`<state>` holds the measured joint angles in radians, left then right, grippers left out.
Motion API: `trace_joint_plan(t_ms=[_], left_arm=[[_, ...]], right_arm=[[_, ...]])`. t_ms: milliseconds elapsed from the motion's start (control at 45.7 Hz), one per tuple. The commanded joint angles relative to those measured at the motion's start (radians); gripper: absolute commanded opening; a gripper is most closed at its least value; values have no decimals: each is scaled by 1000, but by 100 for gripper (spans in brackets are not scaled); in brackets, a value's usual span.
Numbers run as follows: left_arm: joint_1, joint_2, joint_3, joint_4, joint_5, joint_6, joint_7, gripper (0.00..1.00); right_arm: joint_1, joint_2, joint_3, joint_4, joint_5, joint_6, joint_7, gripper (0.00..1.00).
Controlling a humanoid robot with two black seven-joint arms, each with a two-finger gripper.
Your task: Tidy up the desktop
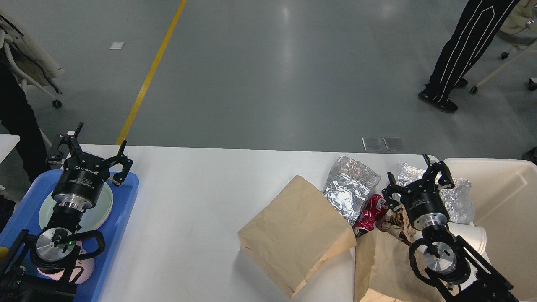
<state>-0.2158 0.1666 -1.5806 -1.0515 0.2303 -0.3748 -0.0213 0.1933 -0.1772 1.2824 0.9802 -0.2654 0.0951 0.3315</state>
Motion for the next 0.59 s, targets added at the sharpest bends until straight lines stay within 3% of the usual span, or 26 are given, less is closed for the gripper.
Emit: trace_joint_plan(t_ms=[0, 569], left_arm=[[-4, -2, 14, 21, 1, 1, 0, 96], [-16, -65, 13, 145, -6, -49, -5, 96]], right_arm=[[0, 1, 0, 0, 0, 0, 1, 100], [0, 1, 0, 0, 0, 0, 0, 100]])
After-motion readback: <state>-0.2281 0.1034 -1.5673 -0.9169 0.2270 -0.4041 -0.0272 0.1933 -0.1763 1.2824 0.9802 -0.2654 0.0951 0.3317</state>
